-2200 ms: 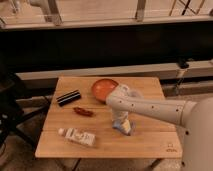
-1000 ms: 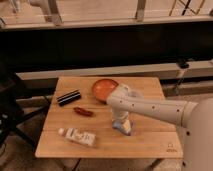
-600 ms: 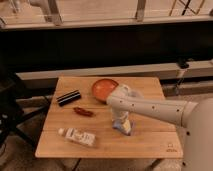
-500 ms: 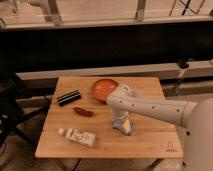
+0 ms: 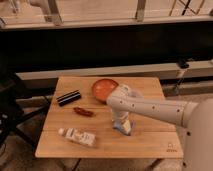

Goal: Wipe the white sponge on the table

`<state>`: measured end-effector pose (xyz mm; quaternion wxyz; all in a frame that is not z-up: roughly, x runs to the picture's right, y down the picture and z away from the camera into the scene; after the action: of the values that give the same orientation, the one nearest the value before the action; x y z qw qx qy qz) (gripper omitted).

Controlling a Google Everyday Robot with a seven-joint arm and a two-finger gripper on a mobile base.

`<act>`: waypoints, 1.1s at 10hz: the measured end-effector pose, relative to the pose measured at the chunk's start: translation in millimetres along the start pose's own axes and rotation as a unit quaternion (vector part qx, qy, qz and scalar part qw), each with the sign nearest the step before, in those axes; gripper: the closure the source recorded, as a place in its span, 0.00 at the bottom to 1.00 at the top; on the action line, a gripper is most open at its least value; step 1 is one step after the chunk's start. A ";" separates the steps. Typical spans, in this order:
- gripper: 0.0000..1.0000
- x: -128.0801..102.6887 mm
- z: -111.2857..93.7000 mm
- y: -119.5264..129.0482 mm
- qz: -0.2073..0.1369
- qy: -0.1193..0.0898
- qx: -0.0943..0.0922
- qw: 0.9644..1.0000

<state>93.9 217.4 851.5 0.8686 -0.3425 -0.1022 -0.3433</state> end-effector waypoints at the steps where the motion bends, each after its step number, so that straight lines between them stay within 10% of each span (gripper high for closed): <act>1: 0.99 -1.0 0.1 0.1 0.000 0.000 0.000 1.000; 11: 0.99 -6.2 -0.5 -2.2 0.001 0.001 0.001 1.000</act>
<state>87.8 219.1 849.8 0.8691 -0.3417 -0.1011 -0.3431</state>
